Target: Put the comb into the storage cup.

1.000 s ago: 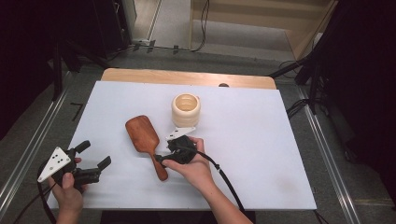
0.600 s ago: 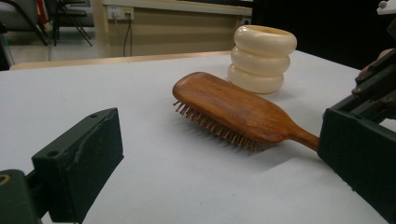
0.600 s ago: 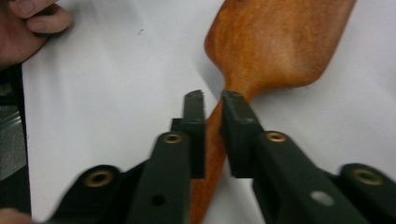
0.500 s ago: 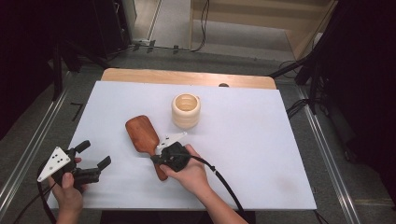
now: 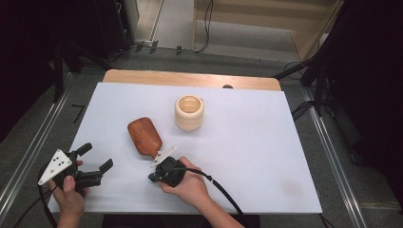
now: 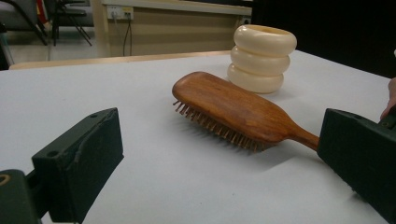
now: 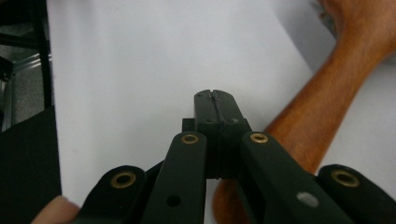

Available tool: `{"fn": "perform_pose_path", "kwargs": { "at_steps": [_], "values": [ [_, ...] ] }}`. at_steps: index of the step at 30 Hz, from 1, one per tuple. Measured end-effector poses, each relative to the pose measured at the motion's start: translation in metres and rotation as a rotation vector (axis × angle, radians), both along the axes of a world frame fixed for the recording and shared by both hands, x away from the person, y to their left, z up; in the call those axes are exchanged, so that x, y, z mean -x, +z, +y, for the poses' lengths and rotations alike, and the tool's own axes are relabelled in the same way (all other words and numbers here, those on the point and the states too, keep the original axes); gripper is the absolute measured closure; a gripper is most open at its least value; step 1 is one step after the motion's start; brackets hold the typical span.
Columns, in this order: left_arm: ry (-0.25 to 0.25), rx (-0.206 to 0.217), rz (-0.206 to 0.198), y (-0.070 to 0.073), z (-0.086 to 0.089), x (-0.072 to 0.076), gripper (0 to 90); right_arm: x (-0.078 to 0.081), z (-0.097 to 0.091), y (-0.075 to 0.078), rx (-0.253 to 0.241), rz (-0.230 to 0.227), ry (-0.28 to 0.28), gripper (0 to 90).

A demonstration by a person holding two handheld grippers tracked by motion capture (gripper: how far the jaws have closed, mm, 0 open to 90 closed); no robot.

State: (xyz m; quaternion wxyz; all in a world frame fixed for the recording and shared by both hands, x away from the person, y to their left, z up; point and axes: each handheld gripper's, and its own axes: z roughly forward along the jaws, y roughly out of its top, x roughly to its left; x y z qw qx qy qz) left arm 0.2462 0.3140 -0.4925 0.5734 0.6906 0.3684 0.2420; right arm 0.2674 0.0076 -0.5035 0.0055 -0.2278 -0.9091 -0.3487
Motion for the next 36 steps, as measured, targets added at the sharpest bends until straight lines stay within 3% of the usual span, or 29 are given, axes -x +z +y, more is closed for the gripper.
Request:
{"fn": "perform_pose_path", "kwargs": {
  "at_steps": [18,21,22,23,26,27,30,33,36],
  "values": [
    [0.000,0.000,0.001,0.000,0.000,0.000,0.3,-0.022,-0.033,0.000,0.016,-0.014,-0.070,88.5],
    [-0.001,0.001,0.001,0.000,0.000,0.000,0.3,-0.024,-0.036,0.001,0.031,-0.042,-0.056,88.1],
    [0.000,0.003,0.002,0.000,0.000,0.000,0.3,-0.022,-0.037,0.003,0.023,-0.066,-0.033,79.4],
    [0.001,0.003,0.002,0.000,0.000,0.000,0.3,-0.022,-0.037,0.003,0.023,-0.066,-0.033,79.4],
    [0.000,0.002,0.003,0.000,0.000,0.000,0.3,-0.022,-0.040,0.014,-0.020,-0.081,-0.025,65.0],
    [-0.001,0.002,0.003,0.000,0.000,0.000,0.3,-0.022,-0.040,0.014,-0.020,-0.081,-0.025,65.0],
    [-0.001,-0.001,0.003,0.000,0.000,0.000,0.3,-0.028,-0.044,0.022,-0.045,-0.081,-0.038,54.1],
    [-0.001,-0.002,0.003,0.000,0.000,0.000,0.3,-0.036,-0.045,0.027,-0.038,-0.069,-0.073,43.6],
    [0.000,-0.003,0.004,0.000,0.000,0.000,0.3,-0.042,-0.042,0.029,-0.016,-0.062,-0.105,26.1]
  ]
}}
